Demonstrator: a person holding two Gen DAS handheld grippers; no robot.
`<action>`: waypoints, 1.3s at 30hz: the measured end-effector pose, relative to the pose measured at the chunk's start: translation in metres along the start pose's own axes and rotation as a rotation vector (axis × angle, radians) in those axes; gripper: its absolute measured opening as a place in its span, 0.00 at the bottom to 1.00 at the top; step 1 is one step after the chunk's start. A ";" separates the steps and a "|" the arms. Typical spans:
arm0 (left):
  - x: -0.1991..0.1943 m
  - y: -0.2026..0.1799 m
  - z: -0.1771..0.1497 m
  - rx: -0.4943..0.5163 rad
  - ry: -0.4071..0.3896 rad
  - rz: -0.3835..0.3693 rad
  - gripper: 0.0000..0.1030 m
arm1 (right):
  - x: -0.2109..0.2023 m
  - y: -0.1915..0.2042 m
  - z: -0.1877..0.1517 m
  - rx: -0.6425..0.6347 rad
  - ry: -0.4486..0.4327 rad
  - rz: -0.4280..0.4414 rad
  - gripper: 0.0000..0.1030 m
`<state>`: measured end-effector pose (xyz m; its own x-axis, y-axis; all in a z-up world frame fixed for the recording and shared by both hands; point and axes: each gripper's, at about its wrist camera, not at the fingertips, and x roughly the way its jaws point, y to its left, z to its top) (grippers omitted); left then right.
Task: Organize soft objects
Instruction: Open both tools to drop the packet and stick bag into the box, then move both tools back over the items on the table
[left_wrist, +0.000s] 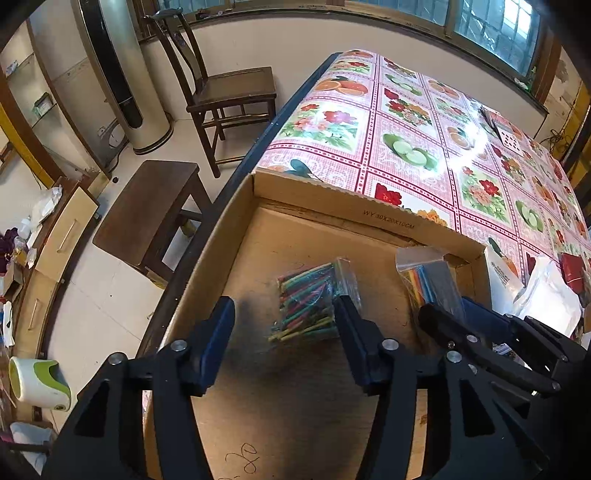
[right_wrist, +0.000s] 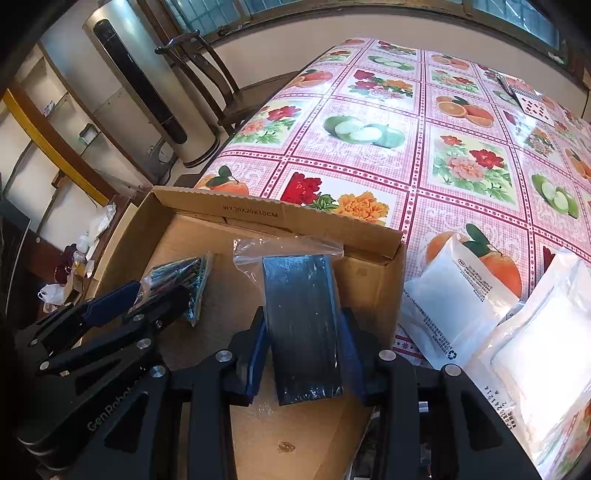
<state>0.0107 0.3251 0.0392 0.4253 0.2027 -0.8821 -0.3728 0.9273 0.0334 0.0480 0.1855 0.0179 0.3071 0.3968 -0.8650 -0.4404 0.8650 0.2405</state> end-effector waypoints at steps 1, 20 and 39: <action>-0.002 0.002 0.000 -0.004 -0.005 0.002 0.60 | -0.001 0.000 0.000 0.003 -0.006 0.009 0.38; -0.087 -0.042 -0.016 0.087 -0.155 -0.095 0.71 | -0.090 -0.024 -0.028 0.002 -0.152 0.050 0.46; -0.083 -0.202 -0.061 0.327 -0.063 -0.229 0.72 | -0.203 -0.211 -0.129 0.205 -0.216 -0.028 0.61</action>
<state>0.0004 0.1016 0.0775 0.5204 -0.0113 -0.8539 0.0156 0.9999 -0.0037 -0.0297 -0.1171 0.0859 0.4987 0.4088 -0.7643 -0.2564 0.9119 0.3205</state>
